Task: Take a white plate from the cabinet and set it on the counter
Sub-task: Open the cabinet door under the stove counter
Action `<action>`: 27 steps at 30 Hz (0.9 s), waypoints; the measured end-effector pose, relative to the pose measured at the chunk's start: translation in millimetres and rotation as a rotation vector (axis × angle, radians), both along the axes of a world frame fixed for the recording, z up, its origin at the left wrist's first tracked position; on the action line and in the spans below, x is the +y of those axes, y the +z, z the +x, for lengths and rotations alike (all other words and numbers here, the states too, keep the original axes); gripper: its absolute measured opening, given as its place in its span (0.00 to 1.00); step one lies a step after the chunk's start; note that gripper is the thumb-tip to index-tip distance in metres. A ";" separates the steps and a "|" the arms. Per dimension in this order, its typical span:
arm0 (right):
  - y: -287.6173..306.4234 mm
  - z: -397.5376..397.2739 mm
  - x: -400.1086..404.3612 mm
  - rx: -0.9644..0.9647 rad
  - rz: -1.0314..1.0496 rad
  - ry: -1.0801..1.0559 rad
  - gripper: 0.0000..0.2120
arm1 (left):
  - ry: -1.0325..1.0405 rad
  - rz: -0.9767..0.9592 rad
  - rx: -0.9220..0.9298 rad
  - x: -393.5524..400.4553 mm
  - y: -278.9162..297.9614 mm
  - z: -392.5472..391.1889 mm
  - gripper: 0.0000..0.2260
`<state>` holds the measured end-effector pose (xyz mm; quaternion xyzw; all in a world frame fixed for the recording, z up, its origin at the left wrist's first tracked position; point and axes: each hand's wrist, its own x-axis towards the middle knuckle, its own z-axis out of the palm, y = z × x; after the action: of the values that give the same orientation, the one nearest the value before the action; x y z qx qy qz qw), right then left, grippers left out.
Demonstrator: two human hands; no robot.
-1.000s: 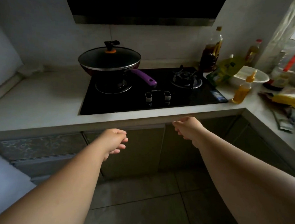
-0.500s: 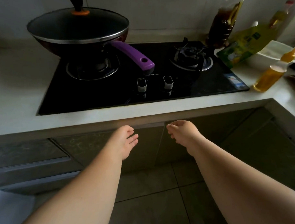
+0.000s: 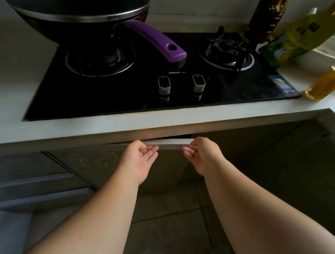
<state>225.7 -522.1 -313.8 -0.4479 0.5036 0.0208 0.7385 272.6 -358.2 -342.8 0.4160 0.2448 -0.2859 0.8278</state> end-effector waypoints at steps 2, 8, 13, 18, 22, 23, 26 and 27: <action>-0.1 -8.0 2.1 0.027 -0.096 0.087 0.07 | -0.025 0.048 0.005 3.4 -1.3 -5.5 0.06; -8.8 -58.0 7.3 0.149 -0.479 0.526 0.07 | -0.100 0.207 0.012 22.0 -5.5 -39.7 0.05; -4.5 -105.3 21.6 0.201 -0.405 0.841 0.11 | -0.121 0.330 0.018 45.9 2.0 -78.4 0.03; 6.2 -132.9 57.3 0.253 -0.455 1.143 0.15 | -0.146 0.396 0.020 73.7 7.6 -112.8 0.02; 14.5 -148.2 90.3 0.283 -0.591 1.312 0.14 | -0.206 0.427 0.003 102.9 8.5 -138.2 0.07; 15.7 -150.8 102.0 0.295 -0.622 1.349 0.14 | -0.234 0.445 0.002 113.4 8.5 -146.7 0.08; 17.8 -152.6 138.4 0.382 -0.631 1.461 0.13 | -0.327 0.474 -0.007 141.0 11.6 -171.8 0.05; 18.5 -153.2 152.6 0.423 -0.603 1.494 0.13 | -0.357 0.483 -0.019 150.6 13.6 -179.2 0.03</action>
<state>72.5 -369.5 -295.3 -0.8293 0.1859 0.4534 0.2686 93.4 -207.5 -329.2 0.6402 0.2207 -0.3565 0.6437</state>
